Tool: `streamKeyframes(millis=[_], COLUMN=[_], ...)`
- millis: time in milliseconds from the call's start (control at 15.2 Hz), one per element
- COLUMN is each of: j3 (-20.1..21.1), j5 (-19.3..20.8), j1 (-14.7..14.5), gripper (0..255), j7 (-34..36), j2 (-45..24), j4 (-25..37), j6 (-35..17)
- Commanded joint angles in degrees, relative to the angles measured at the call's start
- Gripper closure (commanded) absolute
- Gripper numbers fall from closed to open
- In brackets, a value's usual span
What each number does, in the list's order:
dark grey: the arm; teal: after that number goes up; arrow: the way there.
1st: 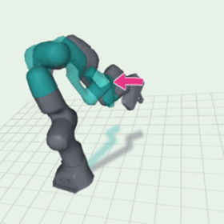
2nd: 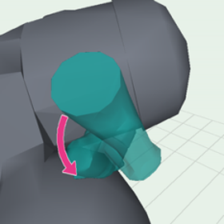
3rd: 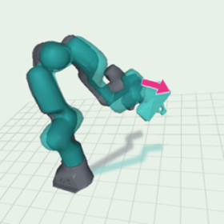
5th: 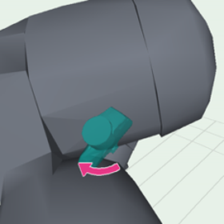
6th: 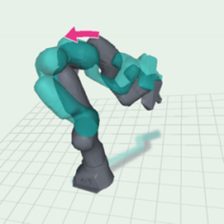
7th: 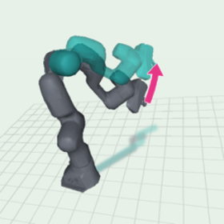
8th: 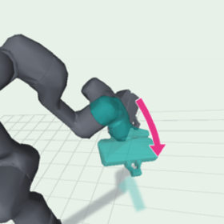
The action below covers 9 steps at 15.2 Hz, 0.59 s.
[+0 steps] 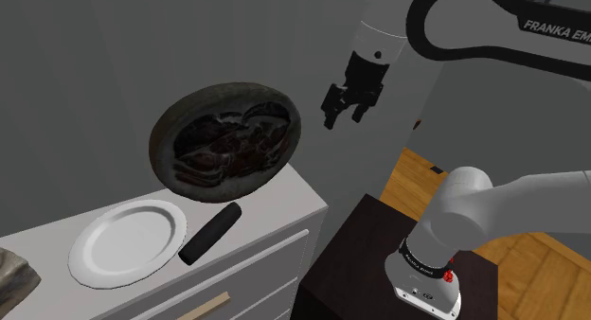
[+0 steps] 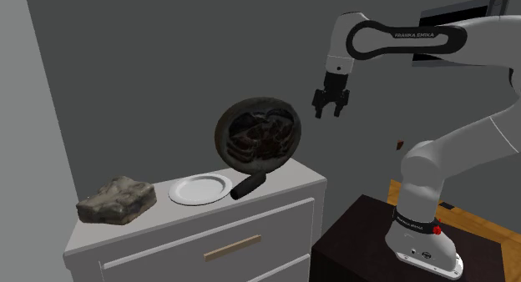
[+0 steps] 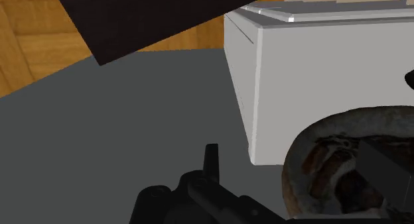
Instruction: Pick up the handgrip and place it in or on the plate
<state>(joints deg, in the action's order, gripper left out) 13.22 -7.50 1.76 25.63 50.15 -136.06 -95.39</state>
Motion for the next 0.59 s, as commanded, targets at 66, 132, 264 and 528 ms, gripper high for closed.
streamKeyframes(millis=[66, 132, 264, 528], j3=[5.8, 7.6, 11.4, 19.2], j5=[-3.6, -4.8, -7.0, -10.8], j1=[1.0, 1.4, 2.3, 4.9], gripper=[0, 0, 0, 0], j7=[10.0, 13.1, 19.4, 32.0], j2=[-0.7, -1.1, -2.3, -6.3], j4=[-1.3, -1.3, -1.0, 1.0], j6=[-1.6, -1.9, -2.8, -5.0])
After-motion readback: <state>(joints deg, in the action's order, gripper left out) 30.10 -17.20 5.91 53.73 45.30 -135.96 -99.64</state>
